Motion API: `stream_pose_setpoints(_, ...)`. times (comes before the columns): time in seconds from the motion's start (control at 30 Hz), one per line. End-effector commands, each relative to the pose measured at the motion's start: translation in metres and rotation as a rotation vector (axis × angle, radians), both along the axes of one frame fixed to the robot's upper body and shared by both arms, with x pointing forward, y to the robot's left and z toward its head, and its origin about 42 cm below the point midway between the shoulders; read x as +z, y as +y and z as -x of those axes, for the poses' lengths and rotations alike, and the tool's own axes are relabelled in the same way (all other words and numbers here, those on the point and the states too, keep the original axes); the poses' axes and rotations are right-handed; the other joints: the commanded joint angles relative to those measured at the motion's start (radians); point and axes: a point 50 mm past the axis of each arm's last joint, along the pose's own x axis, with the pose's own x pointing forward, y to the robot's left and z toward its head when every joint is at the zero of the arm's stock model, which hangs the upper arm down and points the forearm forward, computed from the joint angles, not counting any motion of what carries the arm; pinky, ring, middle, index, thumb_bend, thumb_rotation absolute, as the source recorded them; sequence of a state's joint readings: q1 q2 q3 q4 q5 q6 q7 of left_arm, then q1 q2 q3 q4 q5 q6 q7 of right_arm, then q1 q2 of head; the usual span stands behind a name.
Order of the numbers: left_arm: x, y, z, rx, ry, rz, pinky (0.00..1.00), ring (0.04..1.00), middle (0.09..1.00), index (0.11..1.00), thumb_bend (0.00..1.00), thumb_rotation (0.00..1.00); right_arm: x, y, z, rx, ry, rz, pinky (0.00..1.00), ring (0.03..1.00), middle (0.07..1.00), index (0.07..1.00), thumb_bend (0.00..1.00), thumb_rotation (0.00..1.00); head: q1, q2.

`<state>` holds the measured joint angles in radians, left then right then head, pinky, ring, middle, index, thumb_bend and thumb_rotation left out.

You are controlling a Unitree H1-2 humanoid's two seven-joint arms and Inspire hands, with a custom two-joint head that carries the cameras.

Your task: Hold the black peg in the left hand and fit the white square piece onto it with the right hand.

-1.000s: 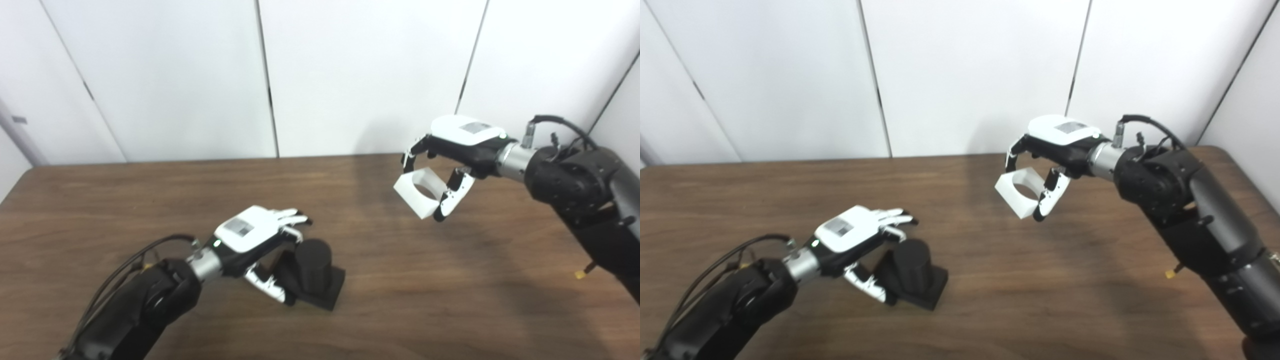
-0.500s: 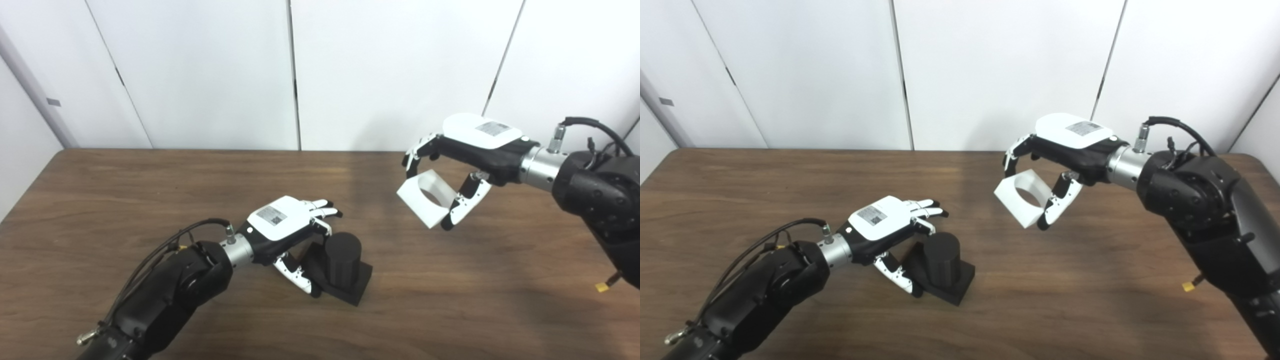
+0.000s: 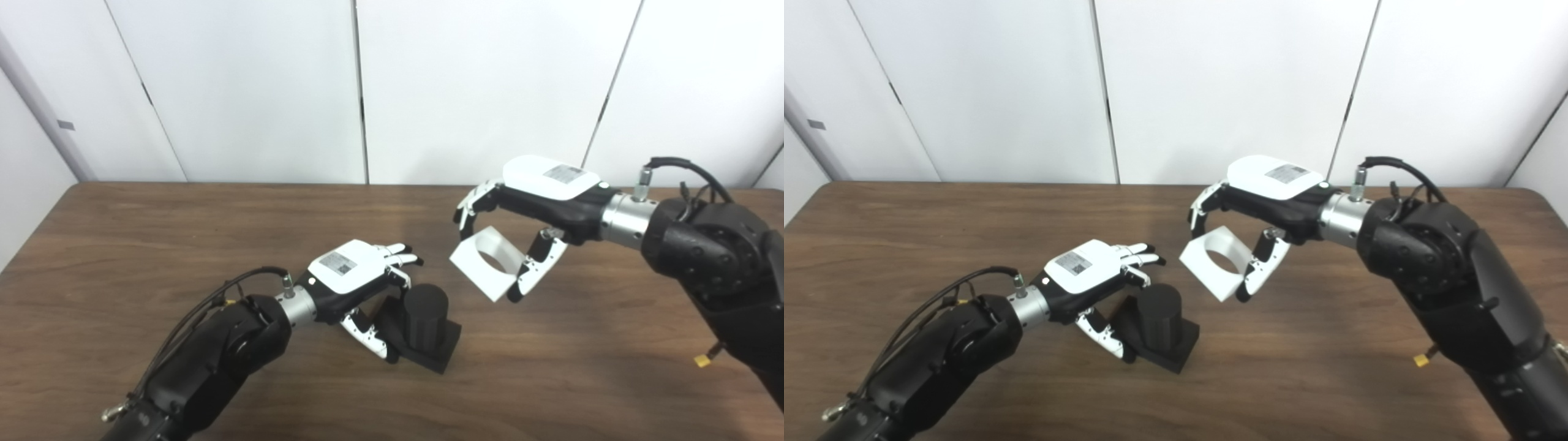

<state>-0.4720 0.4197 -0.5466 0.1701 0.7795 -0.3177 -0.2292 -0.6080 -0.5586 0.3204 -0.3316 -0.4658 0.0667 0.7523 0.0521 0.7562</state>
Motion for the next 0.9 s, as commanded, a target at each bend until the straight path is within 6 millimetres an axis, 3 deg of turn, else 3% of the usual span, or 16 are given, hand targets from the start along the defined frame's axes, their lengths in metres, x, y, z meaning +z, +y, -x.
stream_pose_setpoints(0.0,-0.013,-0.005,0.005,-0.016,0.03,-0.092,0.9,0.976,0.934,0.491,0.52,0.08,0.014,0.003,-0.002,-0.002,-0.051,-0.016,0.72,0.823,0.766,0.479,0.52,0.13,0.003,0.002)
stream_pose_setpoints(0.87,-0.01,-0.011,0.006,-0.009,0.027,-0.084,0.9,0.98,0.936,0.491,0.52,0.08,-0.023,0.021,-0.011,-0.008,0.064,-0.06,0.74,0.827,0.773,0.479,0.52,0.13,0.028,0.007)
